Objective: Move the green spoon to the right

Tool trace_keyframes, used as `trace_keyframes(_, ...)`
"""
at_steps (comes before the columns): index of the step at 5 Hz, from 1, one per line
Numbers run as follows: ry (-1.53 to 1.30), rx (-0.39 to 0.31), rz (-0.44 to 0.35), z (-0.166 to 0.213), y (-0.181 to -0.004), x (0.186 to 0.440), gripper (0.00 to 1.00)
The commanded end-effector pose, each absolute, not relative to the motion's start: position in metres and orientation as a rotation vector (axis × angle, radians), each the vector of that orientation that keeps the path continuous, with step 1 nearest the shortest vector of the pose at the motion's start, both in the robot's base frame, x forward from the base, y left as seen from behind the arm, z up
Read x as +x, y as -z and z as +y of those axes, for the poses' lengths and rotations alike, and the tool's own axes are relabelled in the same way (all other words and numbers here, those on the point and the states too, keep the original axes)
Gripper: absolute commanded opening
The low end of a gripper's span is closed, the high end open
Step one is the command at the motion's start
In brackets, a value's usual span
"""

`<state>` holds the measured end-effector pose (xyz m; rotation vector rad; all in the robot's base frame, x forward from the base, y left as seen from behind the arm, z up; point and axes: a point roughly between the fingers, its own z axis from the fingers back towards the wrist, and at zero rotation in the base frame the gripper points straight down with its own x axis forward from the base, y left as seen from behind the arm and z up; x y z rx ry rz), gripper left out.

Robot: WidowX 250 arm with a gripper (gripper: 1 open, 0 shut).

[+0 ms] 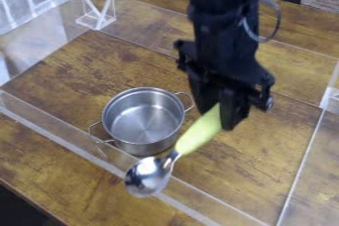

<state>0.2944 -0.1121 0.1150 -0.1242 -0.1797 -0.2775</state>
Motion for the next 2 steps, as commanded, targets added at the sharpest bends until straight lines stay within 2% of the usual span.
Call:
trace_keyframes(1,0.229,-0.136,-0.237,-0.112,-0.106,0.290,0.00)
trace_keyframes(2,0.204,-0.137,-0.219,-0.113,-0.081,0.284,0.00)
